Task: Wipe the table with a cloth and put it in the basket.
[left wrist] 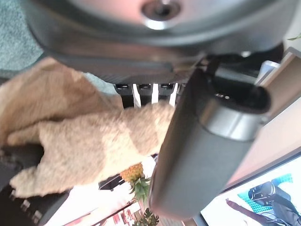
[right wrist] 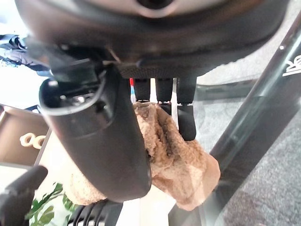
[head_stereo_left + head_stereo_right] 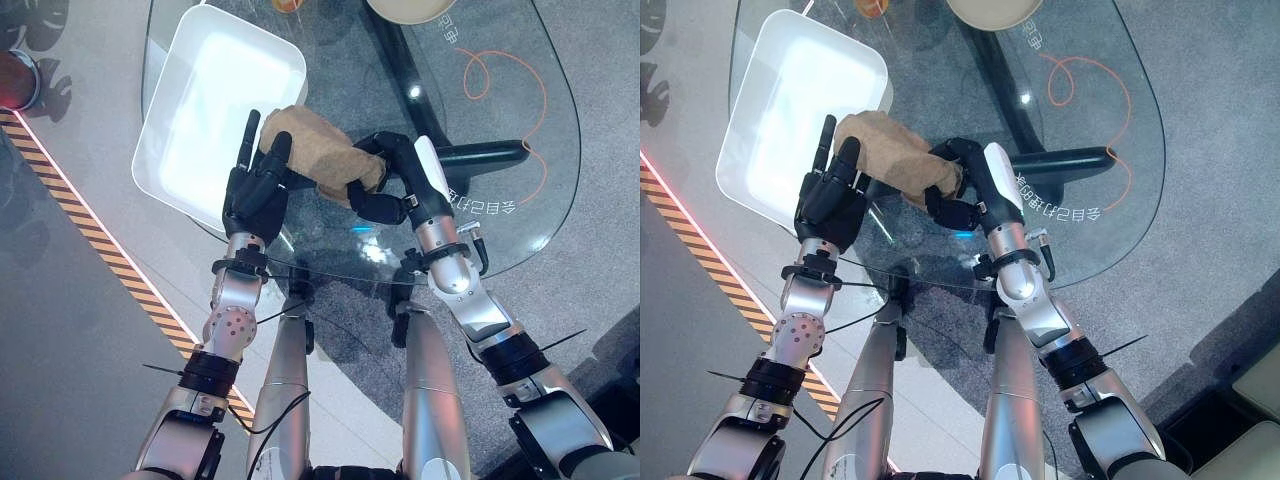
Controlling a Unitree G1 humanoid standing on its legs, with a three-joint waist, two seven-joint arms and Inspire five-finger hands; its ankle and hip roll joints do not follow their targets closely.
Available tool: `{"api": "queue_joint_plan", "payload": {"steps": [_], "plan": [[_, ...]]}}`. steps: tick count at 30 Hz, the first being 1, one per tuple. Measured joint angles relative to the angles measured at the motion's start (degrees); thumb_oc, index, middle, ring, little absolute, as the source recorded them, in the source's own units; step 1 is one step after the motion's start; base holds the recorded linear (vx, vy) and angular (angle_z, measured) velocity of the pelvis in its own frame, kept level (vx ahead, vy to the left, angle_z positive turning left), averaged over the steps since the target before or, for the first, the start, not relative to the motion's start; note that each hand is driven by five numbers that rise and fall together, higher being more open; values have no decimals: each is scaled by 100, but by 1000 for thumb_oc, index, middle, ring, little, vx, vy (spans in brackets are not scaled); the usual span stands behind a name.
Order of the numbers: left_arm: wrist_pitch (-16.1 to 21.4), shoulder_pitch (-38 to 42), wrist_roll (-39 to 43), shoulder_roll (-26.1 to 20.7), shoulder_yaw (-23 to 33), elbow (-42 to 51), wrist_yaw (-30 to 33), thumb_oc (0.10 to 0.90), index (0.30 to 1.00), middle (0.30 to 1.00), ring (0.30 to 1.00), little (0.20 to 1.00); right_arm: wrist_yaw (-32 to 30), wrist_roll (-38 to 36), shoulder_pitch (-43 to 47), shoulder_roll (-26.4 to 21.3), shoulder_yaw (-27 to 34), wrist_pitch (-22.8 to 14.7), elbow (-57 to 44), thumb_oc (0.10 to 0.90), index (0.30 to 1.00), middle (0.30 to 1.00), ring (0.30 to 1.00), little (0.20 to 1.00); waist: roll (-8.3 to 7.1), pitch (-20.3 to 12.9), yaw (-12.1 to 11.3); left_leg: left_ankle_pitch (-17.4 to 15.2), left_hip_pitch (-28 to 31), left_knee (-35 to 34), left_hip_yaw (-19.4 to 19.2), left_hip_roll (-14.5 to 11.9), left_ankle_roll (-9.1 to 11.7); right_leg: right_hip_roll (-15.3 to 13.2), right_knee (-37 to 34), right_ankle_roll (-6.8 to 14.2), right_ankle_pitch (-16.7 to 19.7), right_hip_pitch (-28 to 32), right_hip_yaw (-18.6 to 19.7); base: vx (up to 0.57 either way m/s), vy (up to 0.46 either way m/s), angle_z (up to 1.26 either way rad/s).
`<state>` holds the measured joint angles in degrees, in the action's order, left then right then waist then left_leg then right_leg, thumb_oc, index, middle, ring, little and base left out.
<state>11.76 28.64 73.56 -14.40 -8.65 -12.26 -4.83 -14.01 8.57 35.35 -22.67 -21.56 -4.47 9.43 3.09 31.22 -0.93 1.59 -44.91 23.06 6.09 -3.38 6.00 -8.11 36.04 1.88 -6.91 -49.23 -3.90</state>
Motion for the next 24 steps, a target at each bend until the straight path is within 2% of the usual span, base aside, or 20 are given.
{"api": "queue_joint_plan", "payload": {"steps": [18, 19, 21, 22, 24], "plan": [[-142, -5, 128, 47, 1, 0, 0, 800, 900, 900, 900, 900, 77, -5, -5, -4, -37, 1, -351, 100, 300, 300, 300, 200, 0, 0, 21, 0, 12, 5, 0, 0, 0, -1, 16, 0, 0, 6, 1, 0, 0, 0], [-142, -6, 127, 50, 0, 0, 0, 580, 712, 712, 712, 680, 95, -5, -5, -3, -37, 1, -351, 100, 300, 300, 300, 200, 0, 0, 21, 0, 12, 5, 0, 0, 0, -1, 16, 0, 0, 7, 1, 0, 0, 0], [-142, -6, 127, 51, 0, 0, 0, 295, 467, 467, 467, 395, 143, -4, -5, -3, -41, 1, -351, 100, 300, 300, 300, 200, 0, 0, 21, 0, 15, 6, 0, 0, 0, -1, 19, 0, 0, 6, 1, 0, 0, 0], [-142, -6, 126, 51, 0, 0, 0, 100, 300, 300, 300, 200, 145, -4, -5, -2, -52, 1, -351, 100, 300, 300, 300, 200, 0, 0, 21, 0, 16, 6, 0, 0, 0, -1, 20, 0, 0, 7, 1, 0, 0, 0], [-142, -6, 125, 51, -1, 0, 0, 100, 300, 300, 300, 200, 148, -4, -5, -3, -68, 1, -351, 100, 300, 300, 300, 200, 0, 0, 21, 0, 17, 6, 0, 0, 0, -1, 19, 0, 0, 8, 1, 0, 0, 0]]}}
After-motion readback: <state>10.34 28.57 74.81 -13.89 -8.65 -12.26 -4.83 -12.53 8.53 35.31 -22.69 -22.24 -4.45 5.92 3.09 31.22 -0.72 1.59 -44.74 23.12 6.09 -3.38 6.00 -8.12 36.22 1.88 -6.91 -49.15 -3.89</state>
